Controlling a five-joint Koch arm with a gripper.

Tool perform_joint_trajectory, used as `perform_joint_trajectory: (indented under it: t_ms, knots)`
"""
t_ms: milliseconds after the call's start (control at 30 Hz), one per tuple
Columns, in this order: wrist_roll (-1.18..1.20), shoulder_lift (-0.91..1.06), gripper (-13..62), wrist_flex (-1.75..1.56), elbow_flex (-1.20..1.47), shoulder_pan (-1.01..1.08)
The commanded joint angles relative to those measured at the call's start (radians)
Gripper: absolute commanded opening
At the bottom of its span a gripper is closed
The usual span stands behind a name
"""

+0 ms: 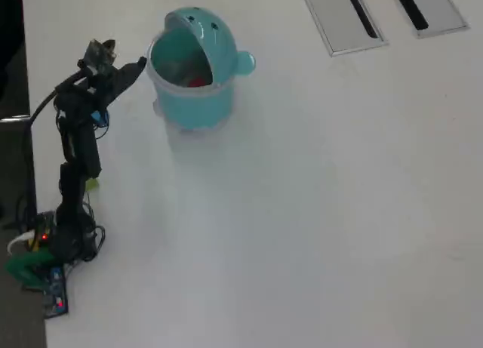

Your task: Grasp RGB lego blocks and put them in the bin one by one.

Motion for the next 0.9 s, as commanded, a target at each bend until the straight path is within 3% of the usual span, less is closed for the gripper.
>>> perform_joint_trajectory:
  t_ms: [0,333,533,867]
  knots:
    - [0.000,0.051,33.8,-0.002,-0.038,-0.021]
    - [-0.040,0.118,33.7,-0.044,0.057,-0.011]
    - [-0.044,0.339,33.7,-0.232,0.503,-0.012]
    - [-0.067,0.526,33.8,-0.411,0.919,-0.104]
